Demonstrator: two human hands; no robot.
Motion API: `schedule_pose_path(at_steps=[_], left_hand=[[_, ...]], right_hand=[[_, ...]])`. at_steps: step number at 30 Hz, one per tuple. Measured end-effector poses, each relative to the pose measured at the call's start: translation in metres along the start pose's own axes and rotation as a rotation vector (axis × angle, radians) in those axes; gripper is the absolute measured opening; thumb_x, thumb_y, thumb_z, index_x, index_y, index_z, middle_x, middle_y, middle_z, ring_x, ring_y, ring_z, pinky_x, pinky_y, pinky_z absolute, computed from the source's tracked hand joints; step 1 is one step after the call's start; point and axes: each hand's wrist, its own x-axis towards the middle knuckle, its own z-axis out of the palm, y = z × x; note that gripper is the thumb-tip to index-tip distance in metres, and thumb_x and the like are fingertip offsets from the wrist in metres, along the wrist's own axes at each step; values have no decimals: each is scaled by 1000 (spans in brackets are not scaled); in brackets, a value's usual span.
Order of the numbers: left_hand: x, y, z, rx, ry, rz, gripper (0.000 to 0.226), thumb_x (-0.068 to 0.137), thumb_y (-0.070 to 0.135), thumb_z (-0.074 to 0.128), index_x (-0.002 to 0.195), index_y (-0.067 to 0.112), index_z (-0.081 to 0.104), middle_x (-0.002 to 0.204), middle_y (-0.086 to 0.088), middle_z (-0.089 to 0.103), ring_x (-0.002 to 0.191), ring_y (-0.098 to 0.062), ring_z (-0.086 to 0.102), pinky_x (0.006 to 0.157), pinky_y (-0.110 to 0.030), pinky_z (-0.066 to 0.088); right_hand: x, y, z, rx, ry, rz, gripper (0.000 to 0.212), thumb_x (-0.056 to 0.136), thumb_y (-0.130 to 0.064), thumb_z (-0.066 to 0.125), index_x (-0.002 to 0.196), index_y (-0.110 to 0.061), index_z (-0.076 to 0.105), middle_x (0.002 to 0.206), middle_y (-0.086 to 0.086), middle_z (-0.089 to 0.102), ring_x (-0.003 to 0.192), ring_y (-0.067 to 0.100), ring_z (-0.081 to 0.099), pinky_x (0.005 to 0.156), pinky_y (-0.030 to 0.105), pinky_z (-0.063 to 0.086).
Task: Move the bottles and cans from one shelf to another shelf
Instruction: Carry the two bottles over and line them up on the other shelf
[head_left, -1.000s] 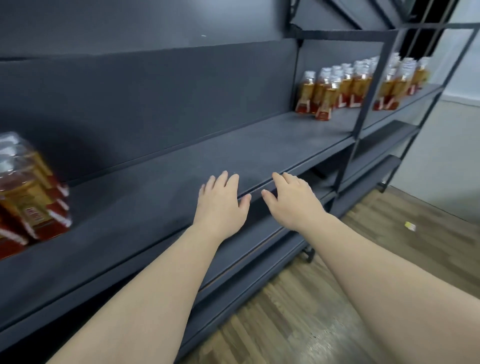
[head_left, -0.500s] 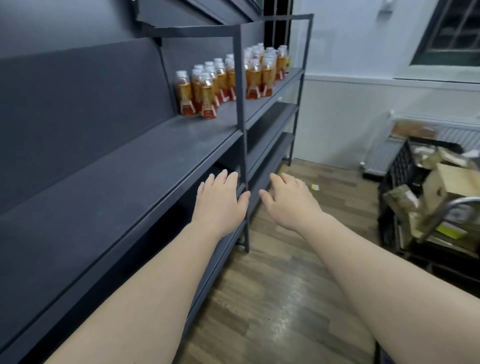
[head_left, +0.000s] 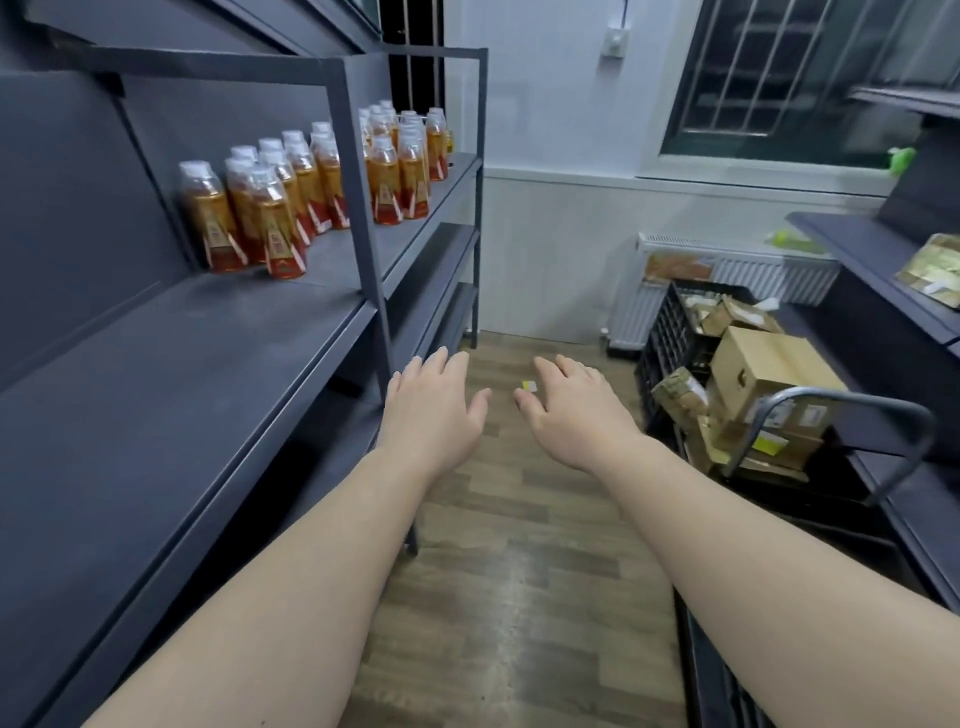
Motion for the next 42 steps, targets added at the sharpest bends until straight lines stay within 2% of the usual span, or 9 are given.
schedule_pose_path(at_steps=[6, 12, 29, 42], left_hand=[[46, -2, 23, -33, -44, 66, 54, 102, 43, 42, 146, 12, 40, 153, -8, 40, 143, -31, 31, 118, -49, 25], [94, 6, 41, -34, -65, 82, 57, 103, 44, 41, 150, 14, 35, 159, -7, 32, 147, -31, 25, 119, -49, 22], [257, 78, 78, 59, -25, 53, 60, 103, 46, 41, 154, 16, 31, 161, -5, 30, 149, -28, 23, 121, -48, 22], [386, 53, 106, 52, -35, 7, 59, 103, 45, 41, 153, 15, 33, 159, -5, 34, 147, -28, 28, 121, -48, 23]], right_hand=[[35, 13, 4, -4, -8, 59, 60, 105, -49, 31, 155, -15, 28, 161, 14, 26, 149, 34, 18, 122, 45, 13], [76, 36, 3, 8, -15, 84, 60, 105, -49, 31, 154, -15, 28, 161, 14, 25, 150, 33, 17, 122, 45, 13], [235, 145, -34, 58, -4, 19, 60, 105, -48, 33, 155, -15, 28, 162, 16, 25, 149, 33, 20, 121, 44, 16], [369, 155, -29, 49, -67, -4, 59, 106, -48, 32, 155, -15, 27, 163, 15, 22, 150, 31, 16, 122, 44, 14]])
